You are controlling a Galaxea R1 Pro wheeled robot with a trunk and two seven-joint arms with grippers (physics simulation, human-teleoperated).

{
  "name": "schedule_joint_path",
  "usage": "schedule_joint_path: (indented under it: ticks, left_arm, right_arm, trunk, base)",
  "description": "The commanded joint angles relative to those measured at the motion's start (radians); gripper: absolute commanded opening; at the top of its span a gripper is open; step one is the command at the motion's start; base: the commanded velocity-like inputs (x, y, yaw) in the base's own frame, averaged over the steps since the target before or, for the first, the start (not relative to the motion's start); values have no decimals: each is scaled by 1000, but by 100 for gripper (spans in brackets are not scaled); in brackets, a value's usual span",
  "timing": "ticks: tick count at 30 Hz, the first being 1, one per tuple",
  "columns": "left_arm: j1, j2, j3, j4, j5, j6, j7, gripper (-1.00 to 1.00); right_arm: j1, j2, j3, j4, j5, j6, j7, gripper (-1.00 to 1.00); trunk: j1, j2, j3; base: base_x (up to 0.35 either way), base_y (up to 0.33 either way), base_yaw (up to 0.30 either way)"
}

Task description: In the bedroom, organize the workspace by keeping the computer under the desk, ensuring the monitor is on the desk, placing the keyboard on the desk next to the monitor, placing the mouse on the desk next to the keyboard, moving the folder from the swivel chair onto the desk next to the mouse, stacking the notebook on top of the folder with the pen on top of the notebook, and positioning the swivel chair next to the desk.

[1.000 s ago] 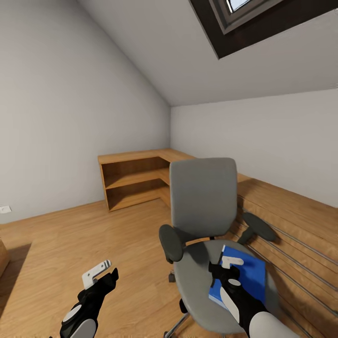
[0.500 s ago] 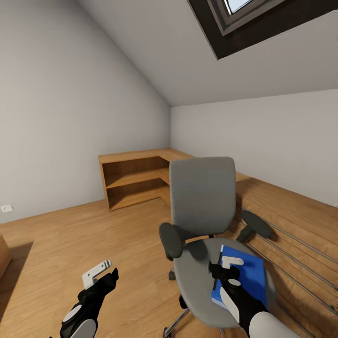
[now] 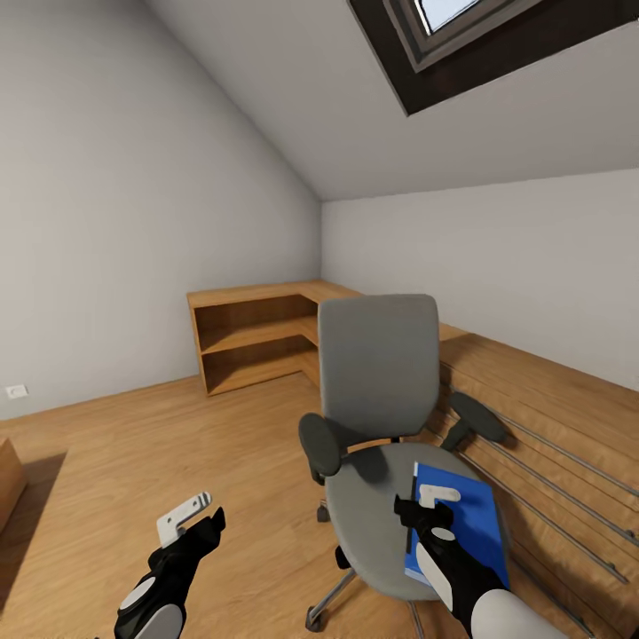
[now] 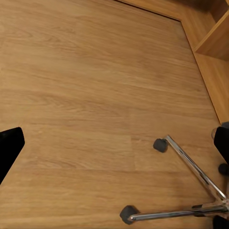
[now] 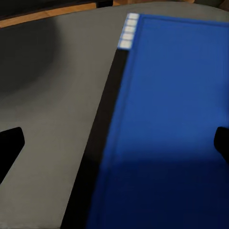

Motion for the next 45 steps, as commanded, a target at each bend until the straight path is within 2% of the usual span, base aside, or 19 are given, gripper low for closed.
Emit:
schedule_joint_path:
  ticks: [1,8,23,30,45]
  left_arm:
    - [-1,1,-2,-2,1,5,6,100]
    - [-1,1,-2,-2,1,6,5,100]
    - [-1,1,-4,-2,1,6,5,100]
    - [-1,1,-24,-2,0,6,6,100]
    - [-1,1,-26,-2,0,6,6,100]
  right_arm:
    - [0,-1,4,29,-18,-5,-6,100]
    - [0,-1,4,29,-18,-5,-6,100]
    - [0,-1,4,32,-18,-5,-6,100]
    - [0,-1,4,32,-18,-5,-6,100]
    - [0,-1,4,32,-18,-5,-6,100]
  trunk:
    - [0,0,-1]
    - [0,0,-1]
    - [0,0,-1]
    - [-27,49,21]
    - [-85,154,68]
  base:
    - [-124,-1,0]
    - [-223,0,0]
    - [-10,0,0]
    - [0,0,0]
    - [0,0,0]
